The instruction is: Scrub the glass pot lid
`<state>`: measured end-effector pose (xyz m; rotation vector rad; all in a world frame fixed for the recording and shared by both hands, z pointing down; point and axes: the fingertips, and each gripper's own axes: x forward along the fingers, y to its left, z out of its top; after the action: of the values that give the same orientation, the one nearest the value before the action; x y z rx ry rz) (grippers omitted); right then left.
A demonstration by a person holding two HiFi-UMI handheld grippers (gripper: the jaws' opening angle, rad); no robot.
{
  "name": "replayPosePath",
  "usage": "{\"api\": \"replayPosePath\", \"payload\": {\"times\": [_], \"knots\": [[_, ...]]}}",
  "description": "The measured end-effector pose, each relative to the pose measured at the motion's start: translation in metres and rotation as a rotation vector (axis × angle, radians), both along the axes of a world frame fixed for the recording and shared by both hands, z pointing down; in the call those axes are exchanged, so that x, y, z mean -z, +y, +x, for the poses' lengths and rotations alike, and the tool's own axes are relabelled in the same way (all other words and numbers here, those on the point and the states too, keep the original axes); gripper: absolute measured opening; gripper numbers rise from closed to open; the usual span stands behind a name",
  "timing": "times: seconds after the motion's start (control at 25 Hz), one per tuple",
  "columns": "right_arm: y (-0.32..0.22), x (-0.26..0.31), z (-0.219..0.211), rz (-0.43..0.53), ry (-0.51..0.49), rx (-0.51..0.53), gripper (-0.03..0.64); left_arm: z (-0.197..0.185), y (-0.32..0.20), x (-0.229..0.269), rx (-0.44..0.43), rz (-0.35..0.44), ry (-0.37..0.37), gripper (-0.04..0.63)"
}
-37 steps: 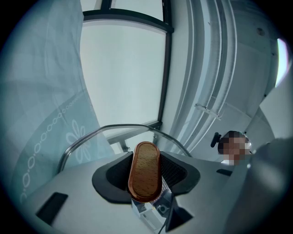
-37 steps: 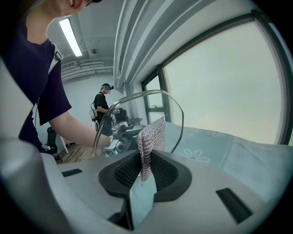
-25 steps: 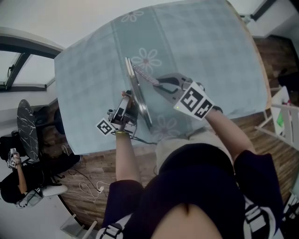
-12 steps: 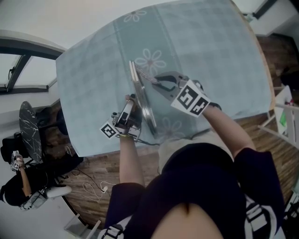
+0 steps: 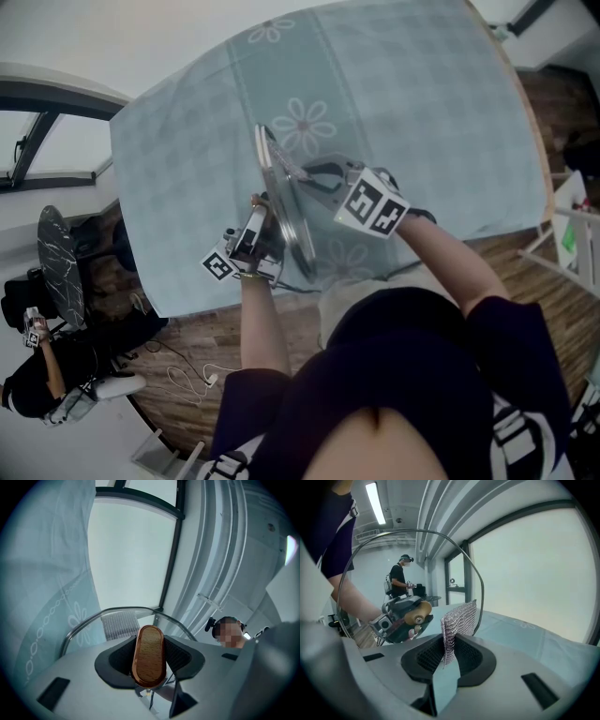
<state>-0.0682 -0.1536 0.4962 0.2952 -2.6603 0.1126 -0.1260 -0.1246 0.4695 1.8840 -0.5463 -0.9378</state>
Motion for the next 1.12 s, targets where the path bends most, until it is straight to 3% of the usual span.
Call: {"api": "replayPosePath", "payload": {"times": [1.12], "knots": [[0.078,-0.045,-0.015,-0.155,0.081,0.196,0.074,-0.002,0.000,-0.001,0.025,-0.003,0.003,0.170]]}}
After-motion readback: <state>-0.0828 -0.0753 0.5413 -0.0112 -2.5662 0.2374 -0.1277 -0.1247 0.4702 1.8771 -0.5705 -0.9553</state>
